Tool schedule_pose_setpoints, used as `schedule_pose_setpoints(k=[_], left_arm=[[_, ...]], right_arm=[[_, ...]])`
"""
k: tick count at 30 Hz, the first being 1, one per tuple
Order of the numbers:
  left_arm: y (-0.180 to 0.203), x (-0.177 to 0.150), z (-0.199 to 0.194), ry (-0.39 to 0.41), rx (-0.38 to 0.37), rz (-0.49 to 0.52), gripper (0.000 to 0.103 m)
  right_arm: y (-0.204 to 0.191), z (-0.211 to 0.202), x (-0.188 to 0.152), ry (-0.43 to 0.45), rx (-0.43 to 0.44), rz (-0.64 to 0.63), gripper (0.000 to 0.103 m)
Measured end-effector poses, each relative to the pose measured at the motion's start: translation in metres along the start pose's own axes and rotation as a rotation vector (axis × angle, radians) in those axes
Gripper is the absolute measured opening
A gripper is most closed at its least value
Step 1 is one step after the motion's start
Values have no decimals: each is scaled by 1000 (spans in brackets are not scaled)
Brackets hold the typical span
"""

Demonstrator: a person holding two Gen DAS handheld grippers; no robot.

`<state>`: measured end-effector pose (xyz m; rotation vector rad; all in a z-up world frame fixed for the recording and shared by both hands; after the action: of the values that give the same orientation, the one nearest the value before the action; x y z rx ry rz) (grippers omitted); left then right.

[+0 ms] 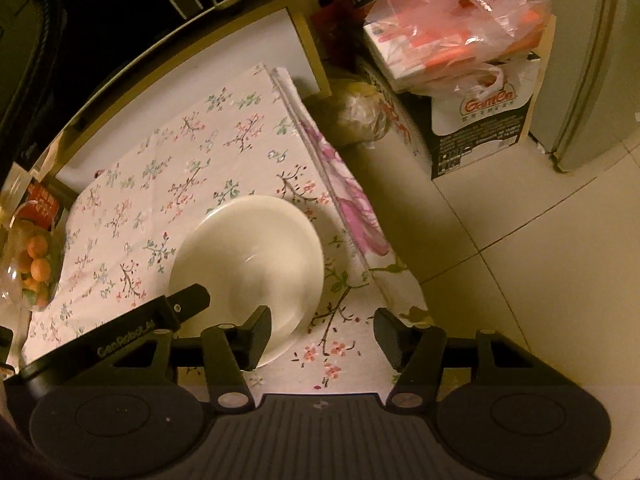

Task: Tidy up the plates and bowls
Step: 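Grasp the small cream bowl rim with both grippers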

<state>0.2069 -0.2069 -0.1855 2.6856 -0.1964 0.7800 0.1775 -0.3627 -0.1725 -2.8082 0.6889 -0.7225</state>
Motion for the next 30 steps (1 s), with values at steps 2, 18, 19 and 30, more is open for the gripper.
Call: schedule_pose_setpoints(k=[2,18,19,30], left_arm=[[1,-1,3,-4,-9,1,32],[7,-3,-3,-1,-52,6,8],[6,-2,-6,2,-55,-2,8],[-15,1,-54,58,-58,-45,7]], right_arm=[[-2,2,-1,0,0,-7,49],[-11,0,-1,40,10,-55,10],[-12,-2,0,41,18,-55,10],[-40,-27,-6,62,98,-102,10]])
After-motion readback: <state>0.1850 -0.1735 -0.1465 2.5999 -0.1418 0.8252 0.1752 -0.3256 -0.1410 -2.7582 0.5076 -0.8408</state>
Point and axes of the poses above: each gripper's, at about its wrist camera, not at the fingertips, and z roughly the way its jaws point, y to its right, x to its top, the point moved 7 cm from there along z, roughly the way its jaws point, and after that the axes turned 3 degrees about y, right-handed, at the moved point
